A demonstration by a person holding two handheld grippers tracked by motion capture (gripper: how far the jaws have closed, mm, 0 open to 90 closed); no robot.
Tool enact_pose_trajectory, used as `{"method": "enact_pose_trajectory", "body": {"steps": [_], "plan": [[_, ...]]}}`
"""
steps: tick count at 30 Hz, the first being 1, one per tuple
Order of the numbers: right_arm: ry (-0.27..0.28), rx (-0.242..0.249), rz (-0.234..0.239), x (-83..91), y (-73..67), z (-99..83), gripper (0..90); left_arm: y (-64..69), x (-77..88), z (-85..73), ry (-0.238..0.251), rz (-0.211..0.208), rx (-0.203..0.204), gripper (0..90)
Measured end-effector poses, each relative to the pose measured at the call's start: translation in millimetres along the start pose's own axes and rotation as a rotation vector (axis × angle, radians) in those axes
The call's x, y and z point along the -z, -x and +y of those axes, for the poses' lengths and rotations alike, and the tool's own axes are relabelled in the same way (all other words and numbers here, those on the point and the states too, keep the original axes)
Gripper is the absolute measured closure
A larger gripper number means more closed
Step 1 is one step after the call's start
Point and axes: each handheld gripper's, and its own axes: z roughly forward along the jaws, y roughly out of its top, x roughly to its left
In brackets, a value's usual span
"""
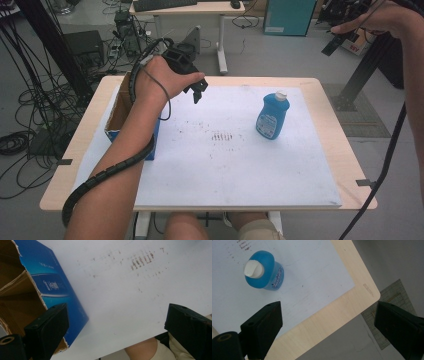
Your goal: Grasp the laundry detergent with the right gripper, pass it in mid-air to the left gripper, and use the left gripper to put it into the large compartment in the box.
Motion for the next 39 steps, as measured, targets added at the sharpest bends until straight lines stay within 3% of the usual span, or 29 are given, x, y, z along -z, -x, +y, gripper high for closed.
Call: {"method": "enact_pose_trajectory", "body": {"steps": [12,23,28,34,39], "plan": [[0.007,0.006,-0.027,3.5,0.4,-9.6,7.2,2.3,-0.4,-1.3,-0.001,0.005,0.001,5.8],[0.037,0.02,-0.024,-0.8,-11.8,-43.7,6.8,6.4,-4.0,-7.4,0.004,-0.001,-0.012,6.1],[0.067,0.022,-0.012,-8.5,-21.0,-63.1,6.5,10.1,-5.5,-11.1,0.004,-0.007,-0.023,6.0],[0.098,-0.013,0.009,-24.2,-34.4,-86.4,6.1,13.2,-4.0,-16.4,0.018,-0.014,-0.04,6.0],[0.154,-0.011,0.031,-49.3,-46.6,-108.1,4.8,14.7,-3.0,-21.7,0.023,-0.014,-0.044,5.9]]}}
